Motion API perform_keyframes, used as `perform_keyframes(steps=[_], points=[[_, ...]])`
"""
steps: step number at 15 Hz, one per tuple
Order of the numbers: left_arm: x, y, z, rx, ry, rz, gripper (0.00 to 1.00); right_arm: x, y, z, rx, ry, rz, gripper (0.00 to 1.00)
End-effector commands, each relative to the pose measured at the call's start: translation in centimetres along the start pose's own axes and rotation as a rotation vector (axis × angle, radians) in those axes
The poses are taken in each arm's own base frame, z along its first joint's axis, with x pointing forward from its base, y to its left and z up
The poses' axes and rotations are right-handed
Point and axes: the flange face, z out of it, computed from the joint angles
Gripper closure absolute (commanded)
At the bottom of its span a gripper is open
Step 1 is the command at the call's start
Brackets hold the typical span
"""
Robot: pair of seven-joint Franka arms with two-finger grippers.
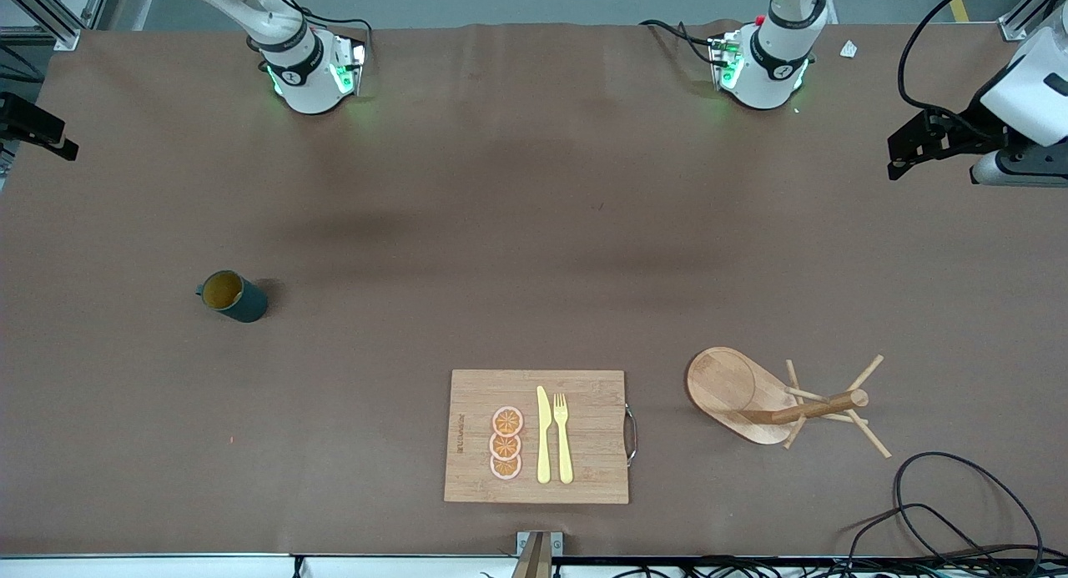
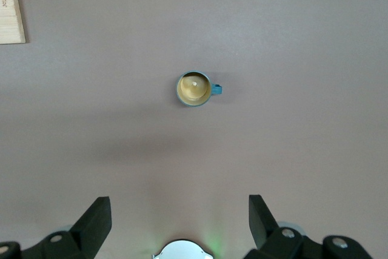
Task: Pass cup and hang on rack
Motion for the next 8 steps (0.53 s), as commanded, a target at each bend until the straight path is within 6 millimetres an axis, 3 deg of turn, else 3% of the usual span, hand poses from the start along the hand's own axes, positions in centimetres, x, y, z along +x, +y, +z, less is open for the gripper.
perform_keyframes(steps=[1,8], points=[[-0.3,-0.2,-0.7,0.017,0.008,0.007,0.0,-0.4,-0.6,0.0,0.01,-0.001,-0.015,0.0],[0.4,-0.2,0.3,0.008,-0.011,0.005,0.0,-0.4,-0.7,0.0,0.024,-0.003,-0.016,0.0]])
